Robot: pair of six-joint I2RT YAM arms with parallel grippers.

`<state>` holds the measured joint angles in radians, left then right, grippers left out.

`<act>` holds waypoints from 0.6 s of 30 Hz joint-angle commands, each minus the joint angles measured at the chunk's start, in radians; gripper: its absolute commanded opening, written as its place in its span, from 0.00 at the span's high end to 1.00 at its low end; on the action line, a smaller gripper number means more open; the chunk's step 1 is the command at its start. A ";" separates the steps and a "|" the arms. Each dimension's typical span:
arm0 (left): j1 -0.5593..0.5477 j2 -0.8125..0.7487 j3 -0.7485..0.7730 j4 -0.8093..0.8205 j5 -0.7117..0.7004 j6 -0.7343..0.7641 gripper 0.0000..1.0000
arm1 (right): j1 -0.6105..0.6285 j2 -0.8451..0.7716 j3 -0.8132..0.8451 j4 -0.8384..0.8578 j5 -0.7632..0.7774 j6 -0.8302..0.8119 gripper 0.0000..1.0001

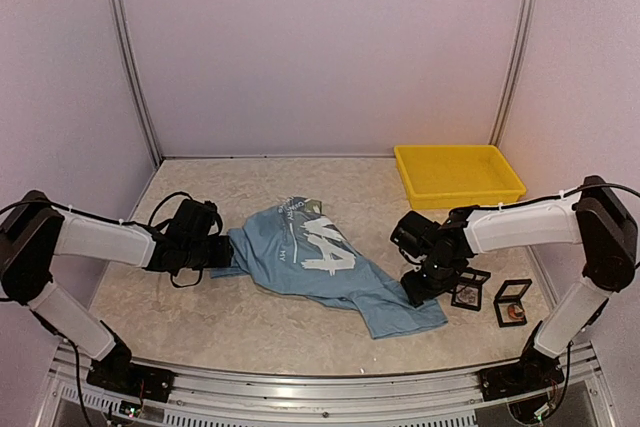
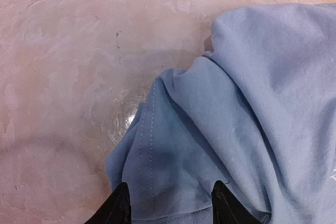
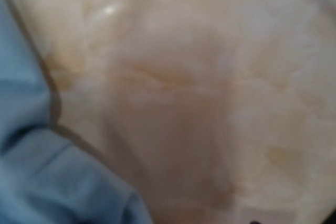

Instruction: Pin the brooch onto the clothing

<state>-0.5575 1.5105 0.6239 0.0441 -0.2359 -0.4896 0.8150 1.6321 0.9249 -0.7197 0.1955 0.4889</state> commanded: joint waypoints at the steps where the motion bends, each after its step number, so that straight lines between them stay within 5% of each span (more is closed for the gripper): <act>1: 0.021 0.010 0.011 -0.031 -0.015 0.016 0.50 | -0.004 0.042 -0.041 0.069 -0.056 0.009 0.37; 8: 0.029 0.055 0.016 -0.008 0.026 0.020 0.50 | -0.004 0.105 -0.070 0.116 -0.093 -0.003 0.41; 14: 0.030 0.098 0.019 -0.008 0.036 0.023 0.53 | -0.005 0.076 -0.067 0.114 -0.097 -0.004 0.61; 18: 0.028 0.104 0.014 -0.006 0.035 0.021 0.77 | -0.006 0.055 -0.056 0.109 -0.096 -0.006 0.83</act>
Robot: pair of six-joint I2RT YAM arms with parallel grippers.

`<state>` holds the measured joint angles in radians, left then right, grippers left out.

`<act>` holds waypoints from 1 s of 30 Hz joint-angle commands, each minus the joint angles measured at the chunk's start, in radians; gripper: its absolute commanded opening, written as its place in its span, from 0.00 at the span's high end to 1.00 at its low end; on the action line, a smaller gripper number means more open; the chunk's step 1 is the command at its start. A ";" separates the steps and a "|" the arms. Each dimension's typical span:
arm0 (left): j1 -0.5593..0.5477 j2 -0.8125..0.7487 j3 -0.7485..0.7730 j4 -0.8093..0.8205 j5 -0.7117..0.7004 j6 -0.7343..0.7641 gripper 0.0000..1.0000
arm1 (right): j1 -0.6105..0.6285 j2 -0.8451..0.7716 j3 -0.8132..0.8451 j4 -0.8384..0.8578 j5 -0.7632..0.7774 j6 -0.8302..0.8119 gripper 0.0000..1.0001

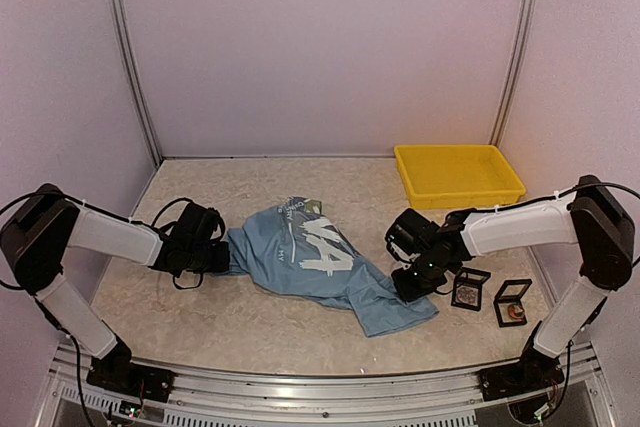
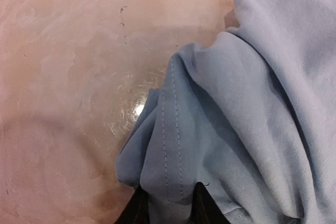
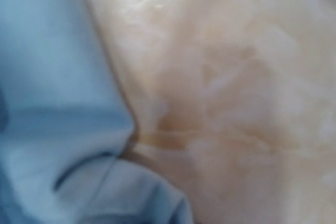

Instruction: Pin the brooch onto the clothing

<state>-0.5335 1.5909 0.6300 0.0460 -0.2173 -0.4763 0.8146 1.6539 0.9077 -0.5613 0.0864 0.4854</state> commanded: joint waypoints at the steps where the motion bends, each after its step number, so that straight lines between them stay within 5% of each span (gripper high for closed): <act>1: 0.004 0.021 0.009 -0.009 0.017 0.007 0.83 | -0.004 0.030 -0.037 -0.051 0.014 -0.005 0.87; 4: -0.001 -0.003 0.012 -0.021 0.004 0.010 0.87 | -0.005 0.024 -0.026 -0.067 0.022 -0.007 0.99; 9: -0.006 -0.075 0.023 -0.074 -0.029 0.023 1.00 | -0.004 0.008 0.001 -0.107 0.047 -0.013 1.00; 19: -0.054 -0.292 0.081 -0.185 -0.046 0.052 1.00 | 0.019 -0.107 0.125 -0.192 0.033 -0.045 1.00; 26: -0.006 -0.373 0.275 -0.184 -0.068 0.169 1.00 | -0.031 -0.133 0.303 -0.131 0.071 -0.149 1.00; 30: 0.092 -0.264 0.474 -0.125 -0.016 0.217 1.00 | -0.147 -0.041 0.577 -0.026 0.068 -0.279 1.00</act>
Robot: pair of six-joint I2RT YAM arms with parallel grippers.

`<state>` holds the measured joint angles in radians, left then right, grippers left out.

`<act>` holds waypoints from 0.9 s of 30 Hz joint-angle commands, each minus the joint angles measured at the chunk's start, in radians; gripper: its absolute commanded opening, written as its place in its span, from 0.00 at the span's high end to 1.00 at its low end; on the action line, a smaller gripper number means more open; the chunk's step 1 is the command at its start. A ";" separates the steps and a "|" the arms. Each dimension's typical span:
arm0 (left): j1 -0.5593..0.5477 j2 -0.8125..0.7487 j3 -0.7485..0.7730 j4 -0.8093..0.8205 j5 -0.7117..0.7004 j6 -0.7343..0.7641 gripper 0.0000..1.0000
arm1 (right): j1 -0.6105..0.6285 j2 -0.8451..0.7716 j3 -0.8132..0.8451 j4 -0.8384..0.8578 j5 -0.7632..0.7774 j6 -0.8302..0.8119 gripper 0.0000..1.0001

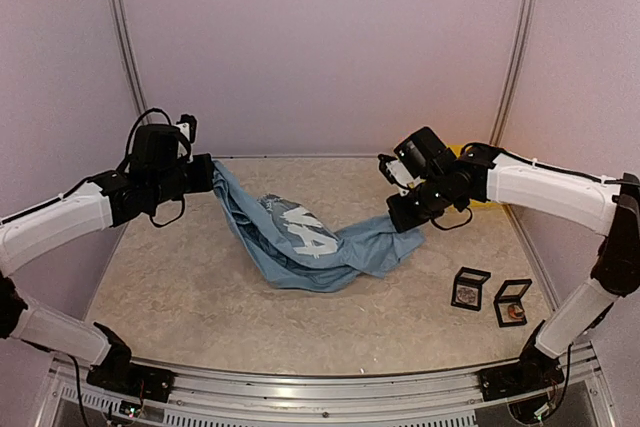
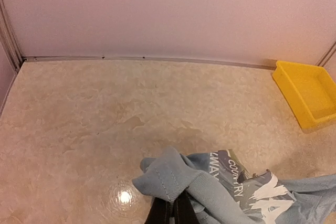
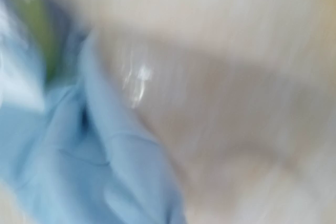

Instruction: Pin the brooch onto the clothing

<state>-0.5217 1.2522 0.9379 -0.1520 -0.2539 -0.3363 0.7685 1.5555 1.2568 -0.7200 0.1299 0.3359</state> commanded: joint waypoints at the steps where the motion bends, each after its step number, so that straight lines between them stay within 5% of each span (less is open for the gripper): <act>1: 0.095 0.110 0.253 0.068 0.032 0.095 1.00 | -0.128 0.099 0.286 0.152 0.007 -0.153 1.00; 6: 0.112 0.280 0.662 0.010 0.033 0.223 1.00 | -0.162 0.281 0.859 0.123 0.014 -0.238 1.00; 9: 0.102 0.245 0.686 0.025 0.027 0.257 1.00 | -0.157 0.266 0.940 0.133 -0.004 -0.256 1.00; 18: 0.082 0.053 0.103 0.010 0.147 -0.028 1.00 | -0.132 -0.019 0.192 0.351 -0.125 -0.109 1.00; 23: 0.027 -0.037 -0.263 0.045 0.179 -0.178 0.49 | -0.126 -0.030 -0.107 0.447 -0.239 -0.009 1.00; 27: 0.024 -0.065 -0.357 0.062 0.139 -0.207 0.39 | -0.127 0.031 -0.165 0.449 -0.259 0.012 1.00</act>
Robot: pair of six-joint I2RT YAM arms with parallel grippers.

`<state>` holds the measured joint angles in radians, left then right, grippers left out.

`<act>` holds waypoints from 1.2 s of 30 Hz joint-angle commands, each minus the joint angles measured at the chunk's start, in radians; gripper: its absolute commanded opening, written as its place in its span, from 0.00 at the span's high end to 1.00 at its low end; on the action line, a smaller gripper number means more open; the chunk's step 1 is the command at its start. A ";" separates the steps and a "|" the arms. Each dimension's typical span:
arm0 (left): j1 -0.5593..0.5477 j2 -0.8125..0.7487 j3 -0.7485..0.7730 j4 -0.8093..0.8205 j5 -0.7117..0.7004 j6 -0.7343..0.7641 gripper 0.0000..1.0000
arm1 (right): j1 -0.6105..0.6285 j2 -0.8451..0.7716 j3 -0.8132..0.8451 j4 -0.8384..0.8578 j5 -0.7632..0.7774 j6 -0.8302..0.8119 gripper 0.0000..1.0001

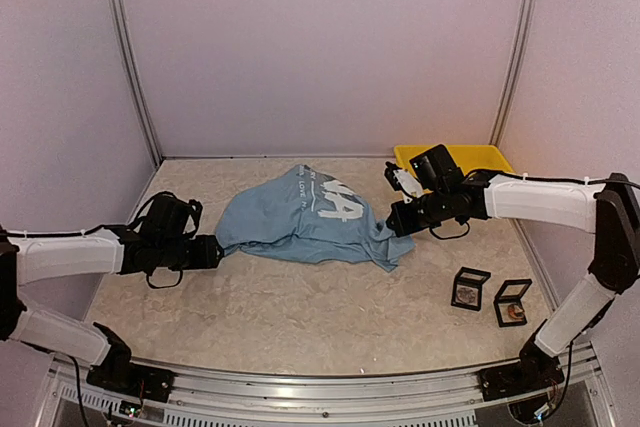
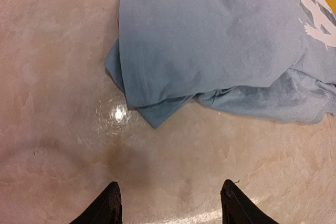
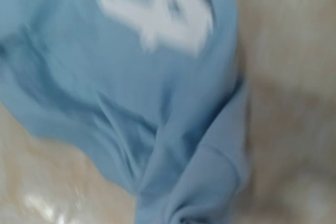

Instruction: Pin the brooch onto the clothing

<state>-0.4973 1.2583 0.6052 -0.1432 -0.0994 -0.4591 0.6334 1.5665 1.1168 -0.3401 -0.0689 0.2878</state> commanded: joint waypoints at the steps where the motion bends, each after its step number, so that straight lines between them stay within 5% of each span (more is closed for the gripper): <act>1: -0.001 -0.063 -0.022 0.048 -0.022 -0.079 0.38 | 0.008 0.030 -0.027 0.068 -0.059 0.058 1.00; 5: -0.002 -0.001 -0.004 0.063 -0.014 -0.064 0.39 | 0.009 0.040 -0.031 0.075 -0.057 0.054 1.00; 17: 0.151 0.275 0.127 0.214 0.126 -0.053 0.60 | 0.008 0.046 -0.024 0.062 -0.034 0.034 1.00; 30: 0.116 0.396 0.115 0.229 0.078 -0.064 0.57 | 0.009 0.064 -0.034 0.057 -0.029 0.033 1.00; 36: 0.090 0.409 0.131 0.221 0.078 -0.058 0.81 | 0.009 0.060 -0.033 0.056 -0.026 0.035 1.00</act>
<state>-0.3923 1.6554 0.7174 0.0639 -0.0093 -0.5243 0.6346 1.6215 1.0809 -0.2874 -0.1070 0.3302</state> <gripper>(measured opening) 0.290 0.007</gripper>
